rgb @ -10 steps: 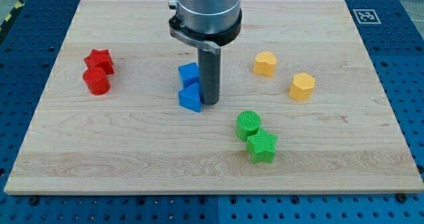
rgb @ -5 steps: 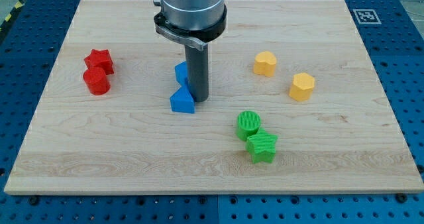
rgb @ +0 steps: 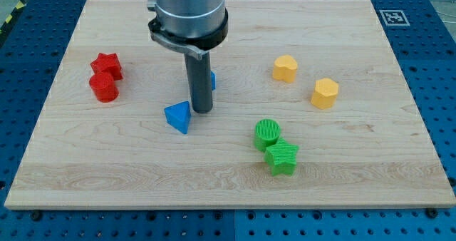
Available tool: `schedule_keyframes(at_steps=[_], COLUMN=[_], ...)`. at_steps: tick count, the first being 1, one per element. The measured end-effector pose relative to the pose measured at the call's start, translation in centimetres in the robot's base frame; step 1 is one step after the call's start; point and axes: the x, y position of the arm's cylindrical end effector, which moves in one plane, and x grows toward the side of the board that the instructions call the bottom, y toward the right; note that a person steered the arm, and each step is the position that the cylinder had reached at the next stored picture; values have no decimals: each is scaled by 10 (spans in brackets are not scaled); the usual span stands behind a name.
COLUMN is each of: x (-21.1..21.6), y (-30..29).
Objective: Separate the blue triangle from the blue cube
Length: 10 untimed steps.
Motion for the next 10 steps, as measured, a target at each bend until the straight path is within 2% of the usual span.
schedule_keyframes(at_steps=[1, 3, 4, 6, 9, 10], x=[-11, 29, 31, 64, 78, 97], y=[-16, -32, -32, -30, 8, 0])
